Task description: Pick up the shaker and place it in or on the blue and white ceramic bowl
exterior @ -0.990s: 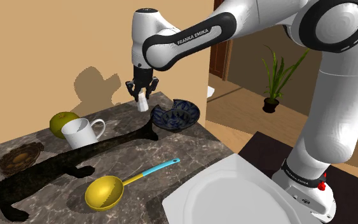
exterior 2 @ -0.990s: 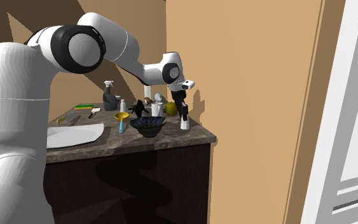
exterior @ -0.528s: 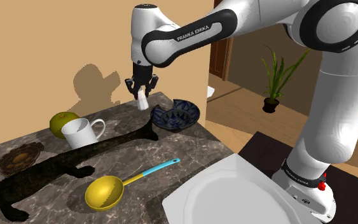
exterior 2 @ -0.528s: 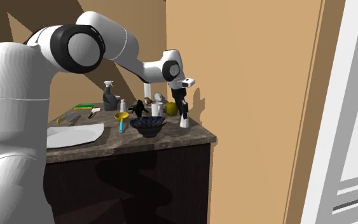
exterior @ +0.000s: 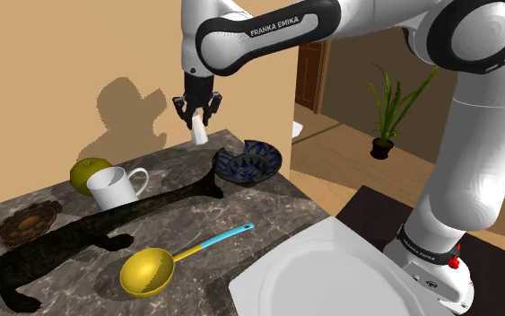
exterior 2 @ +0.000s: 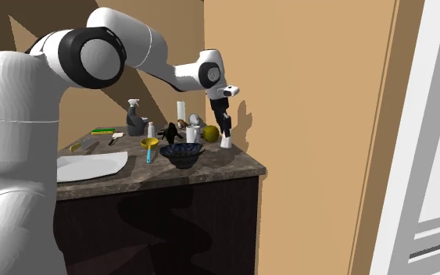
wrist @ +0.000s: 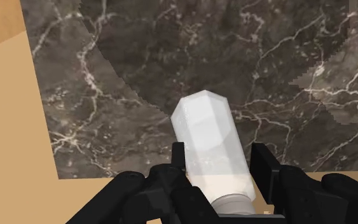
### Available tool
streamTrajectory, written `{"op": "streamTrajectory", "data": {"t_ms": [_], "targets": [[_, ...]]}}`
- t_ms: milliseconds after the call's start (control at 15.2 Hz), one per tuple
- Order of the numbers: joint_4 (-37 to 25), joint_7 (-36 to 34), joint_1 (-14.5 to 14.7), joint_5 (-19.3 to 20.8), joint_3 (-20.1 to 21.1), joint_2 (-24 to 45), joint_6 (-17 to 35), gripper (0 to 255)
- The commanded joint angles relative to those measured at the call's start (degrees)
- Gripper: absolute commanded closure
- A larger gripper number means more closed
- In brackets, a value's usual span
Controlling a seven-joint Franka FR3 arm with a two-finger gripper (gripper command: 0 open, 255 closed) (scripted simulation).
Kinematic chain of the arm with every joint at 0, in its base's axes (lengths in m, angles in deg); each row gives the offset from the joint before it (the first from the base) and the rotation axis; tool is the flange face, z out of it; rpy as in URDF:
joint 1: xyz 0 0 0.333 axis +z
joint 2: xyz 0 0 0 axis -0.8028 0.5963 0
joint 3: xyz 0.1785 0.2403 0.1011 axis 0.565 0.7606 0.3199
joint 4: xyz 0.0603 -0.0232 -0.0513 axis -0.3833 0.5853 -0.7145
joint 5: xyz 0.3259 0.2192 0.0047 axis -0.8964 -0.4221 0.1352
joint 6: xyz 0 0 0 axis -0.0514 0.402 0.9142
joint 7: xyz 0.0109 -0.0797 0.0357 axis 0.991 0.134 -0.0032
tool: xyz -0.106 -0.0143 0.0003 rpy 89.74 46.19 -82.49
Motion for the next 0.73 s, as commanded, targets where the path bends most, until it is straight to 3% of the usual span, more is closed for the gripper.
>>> {"op": "streamTrajectory", "data": {"t_ms": [0,660], "targets": [[-1.9,0.1,0.1,0.0,0.0,0.1,-1.8,255],[-10.7,0.5,0.6,0.1,0.2,0.9,-9.8,255]]}}
